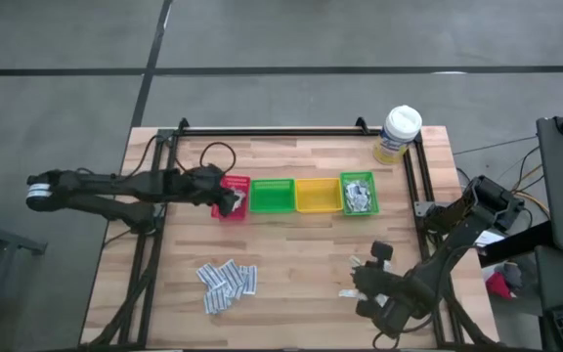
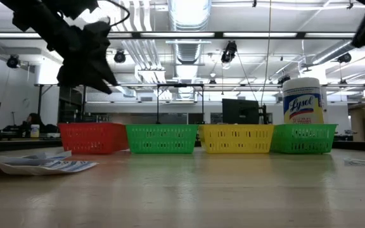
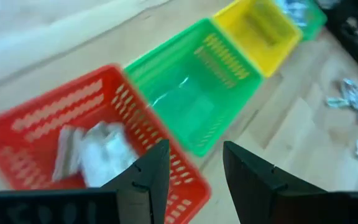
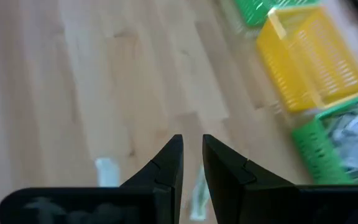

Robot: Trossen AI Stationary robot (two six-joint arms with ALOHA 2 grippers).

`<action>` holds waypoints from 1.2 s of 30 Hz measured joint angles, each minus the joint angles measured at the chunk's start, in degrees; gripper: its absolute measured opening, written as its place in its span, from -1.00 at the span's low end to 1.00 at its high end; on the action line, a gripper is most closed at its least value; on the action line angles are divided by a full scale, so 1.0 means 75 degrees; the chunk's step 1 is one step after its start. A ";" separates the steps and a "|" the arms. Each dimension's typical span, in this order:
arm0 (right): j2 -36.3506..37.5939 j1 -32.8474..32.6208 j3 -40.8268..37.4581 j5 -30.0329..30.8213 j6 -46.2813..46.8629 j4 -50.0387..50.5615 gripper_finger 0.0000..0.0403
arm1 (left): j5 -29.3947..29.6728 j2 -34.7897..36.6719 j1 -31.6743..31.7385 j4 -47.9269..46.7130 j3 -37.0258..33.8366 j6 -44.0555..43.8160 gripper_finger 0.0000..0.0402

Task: Pick & Place First Aid Supplies
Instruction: Put the green bandage into the red bin

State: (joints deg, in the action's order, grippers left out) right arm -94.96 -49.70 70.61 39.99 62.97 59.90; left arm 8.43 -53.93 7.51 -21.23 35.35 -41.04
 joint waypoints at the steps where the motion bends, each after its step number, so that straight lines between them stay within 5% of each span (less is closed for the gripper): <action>1: 0.0000 0.0023 -0.0017 -0.0194 -0.0045 -0.0118 -0.72 | 0.0008 -0.0003 -0.0076 0.0162 0.0000 0.0237 -0.29; 6: 0.0000 0.0222 -0.0046 -0.1199 -0.0642 -0.0551 -0.72 | 0.0015 -0.0103 -0.0534 0.1154 0.0000 0.1763 -0.29; 14: -0.0023 0.0849 -0.0331 -0.2003 0.0074 -0.0063 -0.72 | 0.0020 -0.0277 -0.1396 0.2536 -0.0003 0.3764 -0.29; 24: -0.0023 0.1726 -0.1327 -0.3682 0.0373 -0.0049 -0.72 | 0.0023 -0.0277 -0.1861 0.2690 -0.0007 0.4037 -0.29; 36: -0.0023 0.1731 -0.2136 -0.4203 -0.0861 -0.1817 -0.72 | 0.0029 -0.0277 -0.1860 0.2729 -0.0078 0.4021 -0.29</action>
State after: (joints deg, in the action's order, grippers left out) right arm -95.13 -36.72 54.59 8.47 56.51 46.27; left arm 8.64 -56.01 -6.44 -0.76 34.77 -10.88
